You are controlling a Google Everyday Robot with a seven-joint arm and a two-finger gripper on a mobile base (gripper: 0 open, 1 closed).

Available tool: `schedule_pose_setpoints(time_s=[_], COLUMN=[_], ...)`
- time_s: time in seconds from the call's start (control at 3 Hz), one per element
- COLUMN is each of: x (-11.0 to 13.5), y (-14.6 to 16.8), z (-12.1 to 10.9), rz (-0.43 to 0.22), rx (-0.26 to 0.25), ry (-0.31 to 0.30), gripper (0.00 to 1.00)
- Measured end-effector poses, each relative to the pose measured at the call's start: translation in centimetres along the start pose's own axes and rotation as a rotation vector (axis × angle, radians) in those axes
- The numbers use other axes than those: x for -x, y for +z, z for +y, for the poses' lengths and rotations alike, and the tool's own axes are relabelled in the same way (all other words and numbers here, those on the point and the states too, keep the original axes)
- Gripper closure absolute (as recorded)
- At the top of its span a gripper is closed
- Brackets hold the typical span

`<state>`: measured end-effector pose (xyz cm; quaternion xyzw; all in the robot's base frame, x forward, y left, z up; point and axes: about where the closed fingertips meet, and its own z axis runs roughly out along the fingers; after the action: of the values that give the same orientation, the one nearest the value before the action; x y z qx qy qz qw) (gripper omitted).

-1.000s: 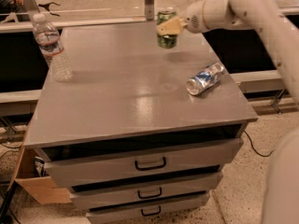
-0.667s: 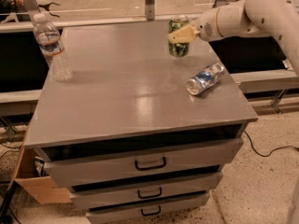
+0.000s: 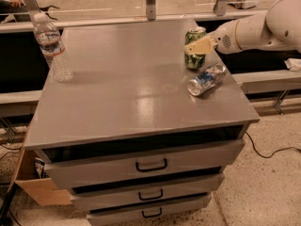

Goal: Move green can near redbull can

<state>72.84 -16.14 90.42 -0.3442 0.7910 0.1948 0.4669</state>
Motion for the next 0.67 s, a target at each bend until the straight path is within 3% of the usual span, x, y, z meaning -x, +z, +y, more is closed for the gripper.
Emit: schedule_pose_setpoints(time_s=[0.67], x=[-1.98], y=[-1.47], z=[-0.03], rz=[0.003], rx=[-0.016], ry=[0.021], gripper=[0.38])
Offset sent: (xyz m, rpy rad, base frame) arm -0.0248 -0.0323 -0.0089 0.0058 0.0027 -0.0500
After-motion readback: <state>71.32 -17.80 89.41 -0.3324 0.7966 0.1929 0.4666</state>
